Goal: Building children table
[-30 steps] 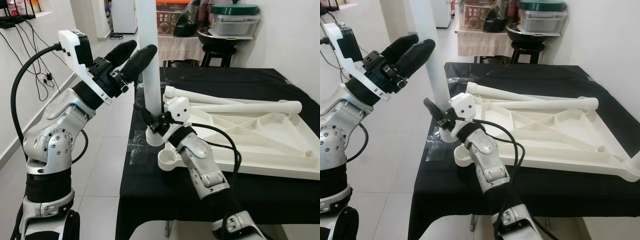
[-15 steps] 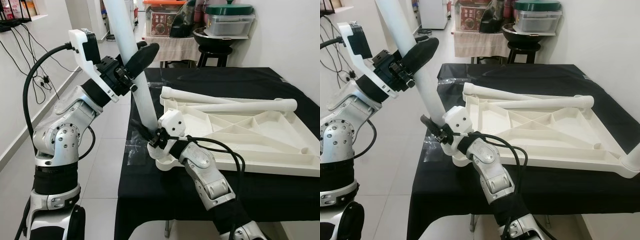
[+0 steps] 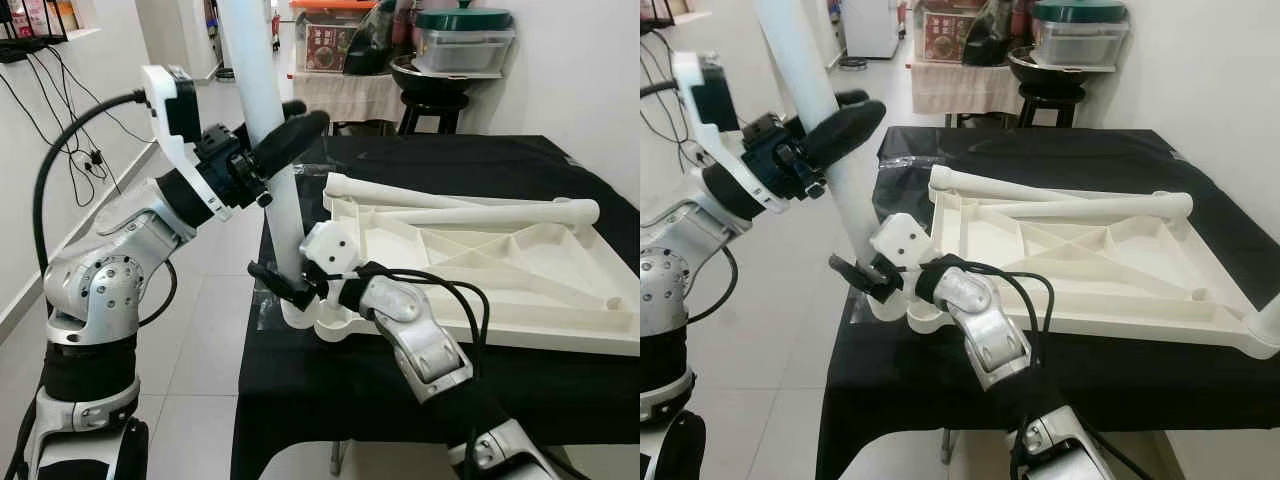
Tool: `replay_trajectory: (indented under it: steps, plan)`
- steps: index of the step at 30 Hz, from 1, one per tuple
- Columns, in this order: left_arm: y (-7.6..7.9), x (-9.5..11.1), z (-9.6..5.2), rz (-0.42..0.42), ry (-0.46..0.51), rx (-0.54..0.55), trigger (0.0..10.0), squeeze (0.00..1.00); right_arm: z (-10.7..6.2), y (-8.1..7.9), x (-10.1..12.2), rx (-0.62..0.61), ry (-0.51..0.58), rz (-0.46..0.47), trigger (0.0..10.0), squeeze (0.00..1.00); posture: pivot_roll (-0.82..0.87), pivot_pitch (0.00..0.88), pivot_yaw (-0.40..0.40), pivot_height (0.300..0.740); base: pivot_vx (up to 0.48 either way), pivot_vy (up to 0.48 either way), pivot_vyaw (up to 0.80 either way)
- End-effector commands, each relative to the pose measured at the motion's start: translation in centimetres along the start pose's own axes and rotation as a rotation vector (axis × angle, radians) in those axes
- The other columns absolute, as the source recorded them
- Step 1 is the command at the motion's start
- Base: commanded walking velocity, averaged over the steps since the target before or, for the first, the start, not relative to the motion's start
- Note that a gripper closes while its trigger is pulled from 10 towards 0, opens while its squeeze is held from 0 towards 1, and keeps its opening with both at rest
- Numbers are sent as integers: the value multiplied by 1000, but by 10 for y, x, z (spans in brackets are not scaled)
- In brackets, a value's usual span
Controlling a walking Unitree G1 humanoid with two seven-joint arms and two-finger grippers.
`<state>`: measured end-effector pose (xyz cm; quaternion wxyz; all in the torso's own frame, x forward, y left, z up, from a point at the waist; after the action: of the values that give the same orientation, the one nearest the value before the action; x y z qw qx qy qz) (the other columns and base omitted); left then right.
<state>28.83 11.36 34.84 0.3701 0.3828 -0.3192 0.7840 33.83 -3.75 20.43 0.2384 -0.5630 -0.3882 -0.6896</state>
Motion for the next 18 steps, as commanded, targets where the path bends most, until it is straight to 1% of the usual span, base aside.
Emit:
replay_trajectory:
  steps: [1, 2, 3, 4, 5, 6, 7, 8, 9, 10, 11, 13, 18]
  plan:
    - [22, -1, 11, -75, 32, -155, 0, 0, 5, 0, -8, -3, -60, 29, 10000, 0, -61, 0, -23, 740, 0, 0, 0]
    - [22, -1, 11, -75, 32, -155, 0, 0, 5, 0, -8, -3, -60, 29, 10000, 0, -61, 0, -23, 740, 0, 0, 0]
    - [24, -1, 14, -75, 38, -168, 0, 0, 9, -1, -13, -19, -88, 64, 10000, 0, -62, 0, -27, 740, 0, 0, 0]
    - [24, -1, 14, -75, 38, -168, 0, 0, 9, -1, -13, -19, -88, 64, 10000, 0, -62, 0, -27, 740, 0, 0, 0]
    - [26, 0, 17, -75, 44, -178, 0, 0, 13, -2, -16, -40, -101, 100, 10000, 0, -61, 0, -28, 740, 0, 0, 0]
    - [27, 1, 19, -76, 50, -184, 0, 0, 17, -2, -15, -65, -82, 150, 10000, 0, -60, 0, -27, 740, 0, 0, 0]
    - [27, 1, 19, -76, 50, -184, 0, 0, 17, -2, -15, -65, -82, 150, 10000, 0, -60, 0, -27, 740, 0, 0, 0]
    - [27, 1, 20, -79, 53, -188, 0, 0, 20, -2, -11, -83, -43, 192, 1490, 0, -62, 0, -24, 740, 0, 0, 0]
    - [27, 1, 20, -79, 53, -188, 0, 0, 20, -2, -11, -83, -43, 192, 1490, 0, -62, 0, -24, 740, 0, 0, 0]
    - [27, 0, 21, -83, 53, -190, 0, 0, 21, -2, -7, -90, -5, 220, 0, 0, -62, 0, -24, 740, 0, 0, 0]
    - [27, 0, 21, -83, 53, -190, 0, 0, 21, -2, -7, -90, -5, 220, 0, 0, -62, 0, -24, 740, 0, 0, 0]
    - [28, -1, 20, -91, 49, -199, 0, 0, 22, -2, -2, -86, 29, 248, 0, 0, -65, 0, -22, 740, 0, 0, 0]
    - [29, -4, 19, -98, 43, -205, 0, 0, 21, -1, -1, -81, 41, 250, 0, 0, -66, 0, -23, 740, 0, 0, 0]
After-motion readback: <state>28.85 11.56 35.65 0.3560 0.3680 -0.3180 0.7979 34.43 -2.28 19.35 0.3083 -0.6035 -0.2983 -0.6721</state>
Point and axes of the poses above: a point about 5 cm out from each wrist's last joint towards the gripper, its own z axis pointing out of the wrist towards the gripper, its own x axis along the axis of the wrist's last joint, y = z × x, the point moved 1 cm from there along z, pointing out of the wrist towards the gripper, and after that the axes turned 9 degrees about z, right-handed, at the moved point
